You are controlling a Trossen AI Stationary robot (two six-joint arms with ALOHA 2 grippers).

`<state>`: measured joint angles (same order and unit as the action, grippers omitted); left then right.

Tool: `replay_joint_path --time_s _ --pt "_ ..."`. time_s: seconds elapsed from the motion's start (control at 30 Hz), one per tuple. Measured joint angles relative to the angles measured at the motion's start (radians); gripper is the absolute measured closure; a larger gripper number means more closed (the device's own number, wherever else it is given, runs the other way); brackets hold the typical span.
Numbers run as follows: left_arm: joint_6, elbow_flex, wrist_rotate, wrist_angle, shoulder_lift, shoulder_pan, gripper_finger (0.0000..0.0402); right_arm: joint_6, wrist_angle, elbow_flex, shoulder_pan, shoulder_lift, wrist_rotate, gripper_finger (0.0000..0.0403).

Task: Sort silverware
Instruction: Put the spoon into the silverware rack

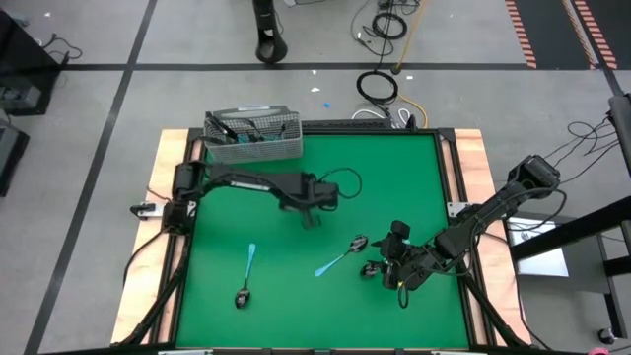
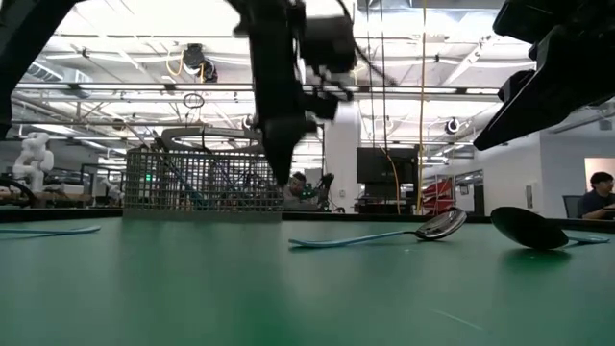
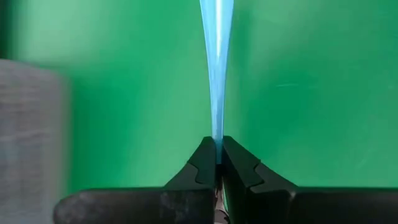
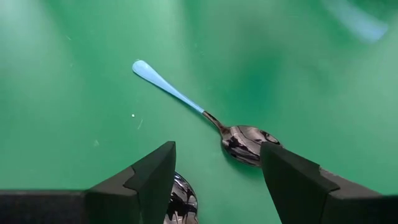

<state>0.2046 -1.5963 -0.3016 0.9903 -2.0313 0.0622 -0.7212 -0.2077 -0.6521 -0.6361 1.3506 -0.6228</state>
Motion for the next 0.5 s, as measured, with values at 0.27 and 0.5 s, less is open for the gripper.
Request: replay_joint_path --time_s 0.27,0.5 --pt "-0.177 -0.249 -0.296 0.407 0.019 0.027 0.0397 -0.008 -0.003 0.0 0.0 0.0 0.0 0.0179" --pt "-0.545 -0.378 -0.613 0.513 0.019 0.094 0.0397 -0.011 -0.005 0.0 0.0 0.0 0.0 0.0179"
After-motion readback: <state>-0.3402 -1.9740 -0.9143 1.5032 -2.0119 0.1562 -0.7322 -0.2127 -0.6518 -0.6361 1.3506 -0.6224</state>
